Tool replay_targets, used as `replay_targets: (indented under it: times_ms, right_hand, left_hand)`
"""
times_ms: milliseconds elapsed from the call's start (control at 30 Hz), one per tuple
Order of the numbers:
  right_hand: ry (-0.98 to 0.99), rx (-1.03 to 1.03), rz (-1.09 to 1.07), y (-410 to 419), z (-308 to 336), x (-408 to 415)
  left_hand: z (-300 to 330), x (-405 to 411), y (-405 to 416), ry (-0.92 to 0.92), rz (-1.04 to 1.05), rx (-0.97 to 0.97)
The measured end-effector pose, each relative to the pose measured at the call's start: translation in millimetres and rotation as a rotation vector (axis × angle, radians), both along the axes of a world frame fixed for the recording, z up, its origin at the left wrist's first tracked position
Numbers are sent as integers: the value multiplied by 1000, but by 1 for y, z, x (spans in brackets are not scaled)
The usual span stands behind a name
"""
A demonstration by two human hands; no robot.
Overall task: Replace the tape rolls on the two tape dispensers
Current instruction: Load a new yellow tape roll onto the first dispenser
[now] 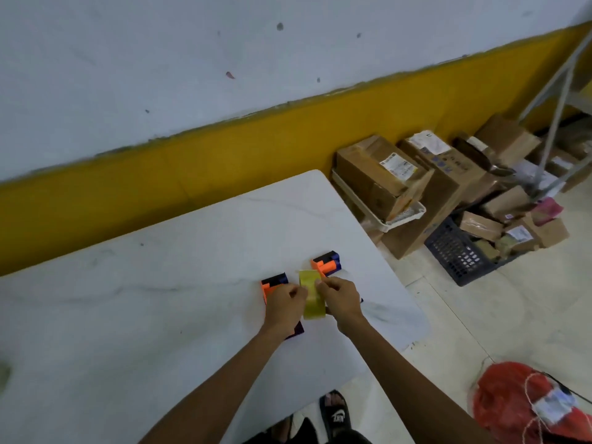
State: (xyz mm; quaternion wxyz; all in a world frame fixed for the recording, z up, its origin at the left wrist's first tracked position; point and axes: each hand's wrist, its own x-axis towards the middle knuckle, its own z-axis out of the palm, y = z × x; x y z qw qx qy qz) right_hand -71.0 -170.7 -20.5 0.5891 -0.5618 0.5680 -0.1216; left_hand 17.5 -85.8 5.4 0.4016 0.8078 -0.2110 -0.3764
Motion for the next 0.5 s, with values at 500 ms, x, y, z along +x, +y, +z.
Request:
replay_targets:
  times_ms: [500]
  right_hand:
    - [30,-60,345,-3,-12,9]
  left_hand:
    - [-29,-10,44,156,566,284]
